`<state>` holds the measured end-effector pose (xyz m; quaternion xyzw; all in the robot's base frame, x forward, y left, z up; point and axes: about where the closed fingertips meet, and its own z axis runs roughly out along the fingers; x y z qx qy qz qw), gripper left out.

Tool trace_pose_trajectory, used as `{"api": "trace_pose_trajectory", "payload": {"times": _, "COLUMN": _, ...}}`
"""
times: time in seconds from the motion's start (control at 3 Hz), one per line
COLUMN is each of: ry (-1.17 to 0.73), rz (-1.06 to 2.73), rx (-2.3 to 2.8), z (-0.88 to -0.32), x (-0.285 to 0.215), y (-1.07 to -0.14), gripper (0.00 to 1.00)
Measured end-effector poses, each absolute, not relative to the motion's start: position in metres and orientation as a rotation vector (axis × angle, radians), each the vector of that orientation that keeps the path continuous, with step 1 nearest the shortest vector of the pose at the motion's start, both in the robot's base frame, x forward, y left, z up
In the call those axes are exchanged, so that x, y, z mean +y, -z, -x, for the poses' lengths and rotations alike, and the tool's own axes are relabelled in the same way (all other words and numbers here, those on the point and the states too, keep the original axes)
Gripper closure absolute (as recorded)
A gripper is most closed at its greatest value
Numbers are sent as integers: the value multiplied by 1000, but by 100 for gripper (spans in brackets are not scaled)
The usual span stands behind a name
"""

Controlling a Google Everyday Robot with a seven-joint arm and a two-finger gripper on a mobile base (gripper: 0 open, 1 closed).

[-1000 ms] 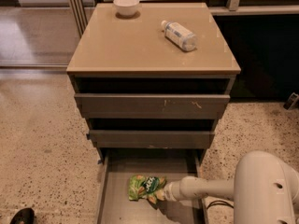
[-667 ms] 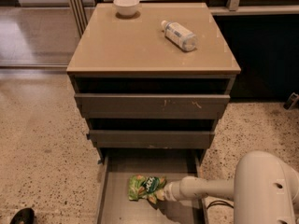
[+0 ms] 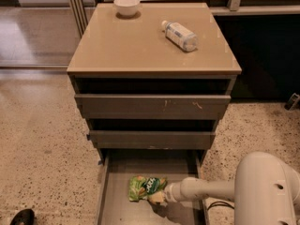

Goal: Pick green rice chip bag from bottom drawer and place on counter

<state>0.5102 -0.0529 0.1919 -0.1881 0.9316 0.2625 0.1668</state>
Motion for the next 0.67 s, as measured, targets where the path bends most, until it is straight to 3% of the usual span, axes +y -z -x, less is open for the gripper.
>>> {"api": "trace_pose_trajectory", "payload": {"times": 0.33, "ry": -747, "rz": 536, "rx": 2652, "z": -510, "x": -53, "y": -192, "gripper": 0}}
{"api": "trace_pose_trajectory", "payload": {"times": 0.67, "ry": -747, "rz": 535, "rx": 2652, "z": -510, "x": -53, "y": -192, "gripper": 0}}
